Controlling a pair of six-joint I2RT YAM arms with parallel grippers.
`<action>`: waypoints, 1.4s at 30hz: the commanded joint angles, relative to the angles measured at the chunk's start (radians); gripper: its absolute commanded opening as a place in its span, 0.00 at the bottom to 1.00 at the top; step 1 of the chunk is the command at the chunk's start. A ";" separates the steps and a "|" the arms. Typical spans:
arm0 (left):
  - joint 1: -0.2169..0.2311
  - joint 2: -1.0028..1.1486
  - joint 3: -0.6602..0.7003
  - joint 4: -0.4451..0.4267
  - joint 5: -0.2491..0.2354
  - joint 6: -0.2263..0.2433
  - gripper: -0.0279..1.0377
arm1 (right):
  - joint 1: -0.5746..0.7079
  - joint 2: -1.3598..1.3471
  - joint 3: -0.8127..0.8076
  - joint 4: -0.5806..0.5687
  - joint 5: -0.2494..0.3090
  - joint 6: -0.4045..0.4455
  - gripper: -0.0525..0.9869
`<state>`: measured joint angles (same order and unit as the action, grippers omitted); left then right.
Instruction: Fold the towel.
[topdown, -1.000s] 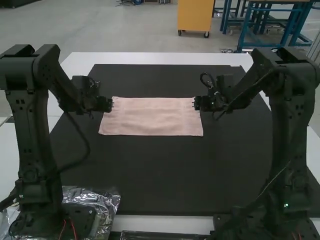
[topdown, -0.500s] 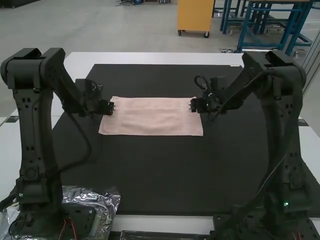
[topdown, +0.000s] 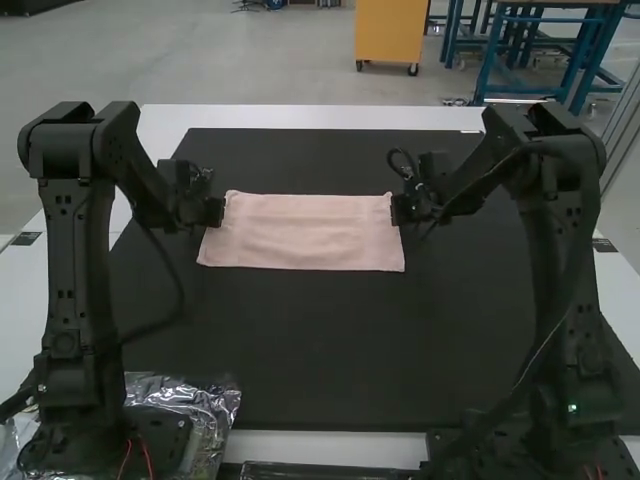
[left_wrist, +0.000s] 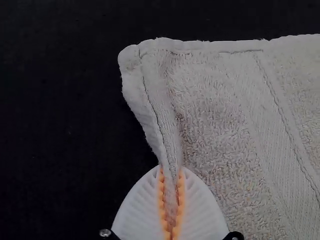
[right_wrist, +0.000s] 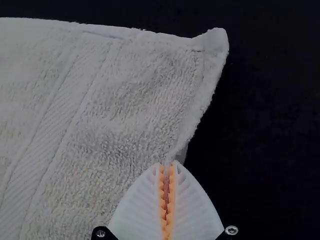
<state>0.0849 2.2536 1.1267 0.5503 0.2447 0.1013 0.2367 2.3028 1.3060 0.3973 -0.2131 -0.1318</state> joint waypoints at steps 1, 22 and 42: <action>0.039 0.011 0.041 -0.016 -0.044 0.018 0.05 | -0.005 0.023 -0.005 -0.020 -0.034 -0.006 0.03; 0.041 -0.200 0.012 -0.138 0.087 -0.009 0.05 | -0.046 -0.221 -0.085 -0.026 -0.104 0.075 0.03; 0.093 -0.405 -0.275 -0.144 0.102 0.032 0.05 | -0.046 -0.445 -0.373 -0.029 -0.164 0.084 0.03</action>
<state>0.1535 1.8828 0.8742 0.3935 0.3595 0.1127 0.2054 1.8965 0.9573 0.3645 -0.3725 -0.0593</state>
